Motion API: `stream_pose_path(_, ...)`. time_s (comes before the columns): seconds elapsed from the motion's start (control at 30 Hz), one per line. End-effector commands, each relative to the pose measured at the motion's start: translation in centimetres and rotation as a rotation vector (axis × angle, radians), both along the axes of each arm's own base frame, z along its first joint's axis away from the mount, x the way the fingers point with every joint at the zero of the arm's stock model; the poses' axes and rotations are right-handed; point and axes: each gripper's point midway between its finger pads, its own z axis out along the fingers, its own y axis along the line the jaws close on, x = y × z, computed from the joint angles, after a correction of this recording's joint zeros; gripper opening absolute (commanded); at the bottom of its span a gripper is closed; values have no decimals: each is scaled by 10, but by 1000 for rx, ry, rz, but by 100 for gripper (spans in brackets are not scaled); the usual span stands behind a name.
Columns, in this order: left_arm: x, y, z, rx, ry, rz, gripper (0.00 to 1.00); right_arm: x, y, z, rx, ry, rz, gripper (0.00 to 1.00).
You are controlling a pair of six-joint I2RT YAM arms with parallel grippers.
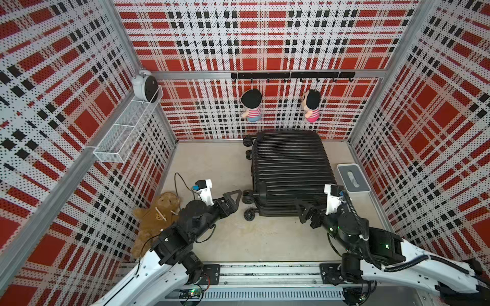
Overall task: Open the suitcase zippers
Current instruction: Open the suitcase at the center of the board.
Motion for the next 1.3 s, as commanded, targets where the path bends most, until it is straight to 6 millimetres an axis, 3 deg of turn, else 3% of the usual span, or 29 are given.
stream_pose_path(0.0,19,-15,30,13,-93,-9,98,22,-35,6,-47,2,-173,100)
stream_pose_path(0.17,57,-33,29,86,-102,-21,98,69,-104,7,-83,36,-516,100)
stream_pose_path(0.27,83,-32,23,80,-94,-34,98,96,-147,2,-126,84,-715,100)
stream_pose_path(0.47,129,-32,18,104,-89,-49,98,119,-192,-18,-190,170,-894,100)
stream_pose_path(0.6,156,-40,10,124,-73,-70,98,123,-234,-38,-227,242,-1031,100)
stream_pose_path(0.63,162,-42,6,126,-67,-77,98,163,-99,-15,137,193,-243,100)
stream_pose_path(0.67,167,-44,3,126,-63,-83,98,165,-96,-13,-33,91,-137,99)
stream_pose_path(0.9,199,-64,-26,109,-21,-145,98,195,-118,-47,72,176,-89,100)
stream_pose_path(1.17,202,-87,-48,89,6,-208,99,215,-121,-85,94,285,-64,100)
stream_pose_path(1.27,198,-102,-59,95,21,-243,97,217,-108,-99,124,324,28,100)
